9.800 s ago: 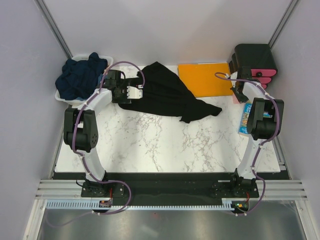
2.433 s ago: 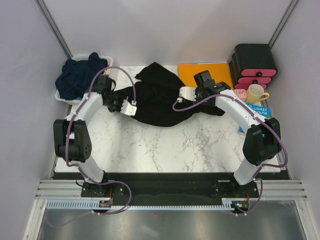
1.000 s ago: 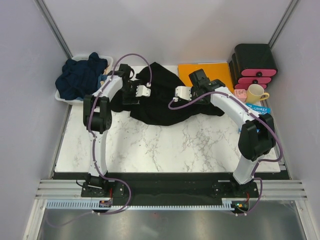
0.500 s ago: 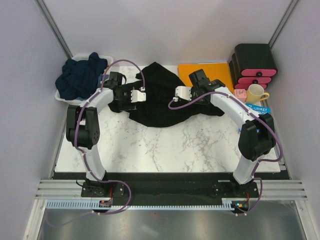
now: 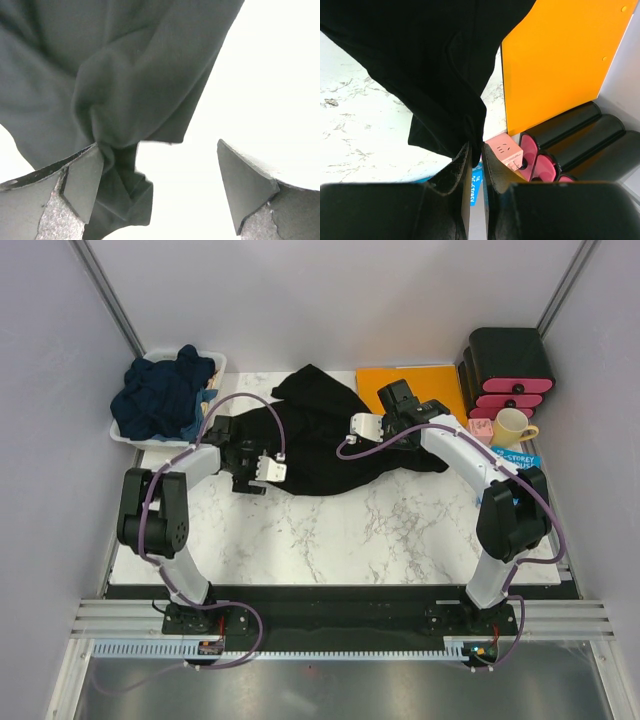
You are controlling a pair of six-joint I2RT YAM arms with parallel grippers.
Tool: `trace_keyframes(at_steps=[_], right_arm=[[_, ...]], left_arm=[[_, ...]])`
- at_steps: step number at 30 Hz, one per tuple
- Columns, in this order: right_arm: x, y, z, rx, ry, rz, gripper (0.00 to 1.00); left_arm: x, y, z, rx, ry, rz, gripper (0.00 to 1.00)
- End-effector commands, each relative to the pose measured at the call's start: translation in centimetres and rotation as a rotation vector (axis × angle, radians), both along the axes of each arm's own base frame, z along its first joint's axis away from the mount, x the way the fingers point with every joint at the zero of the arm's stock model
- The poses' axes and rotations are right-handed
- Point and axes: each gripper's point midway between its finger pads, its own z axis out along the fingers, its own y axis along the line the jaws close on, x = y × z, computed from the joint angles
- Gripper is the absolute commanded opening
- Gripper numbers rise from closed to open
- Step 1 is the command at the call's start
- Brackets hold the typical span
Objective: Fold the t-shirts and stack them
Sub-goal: Flatten the tshirt out
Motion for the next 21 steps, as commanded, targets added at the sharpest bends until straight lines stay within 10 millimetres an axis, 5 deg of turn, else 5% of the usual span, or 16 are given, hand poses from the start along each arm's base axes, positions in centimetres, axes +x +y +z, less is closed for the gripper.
trace_keyframes(at_steps=[1, 12, 21], right_arm=[[0.2, 0.4, 0.5, 0.018, -0.020, 0.000, 0.19], [0.3, 0.8, 0.5, 0.012, -0.018, 0.008, 0.19], [0.7, 1.0, 0.1, 0.001, -0.011, 0.016, 0.17]], left_arm=[[-0.5, -0.4, 0.3, -0.016, -0.135, -0.110, 1.00], [2.1, -0.5, -2.0, -0.036, -0.191, -0.053, 1.00], [1.2, -0.9, -3.5, -0.037, -0.151, -0.086, 1.00]])
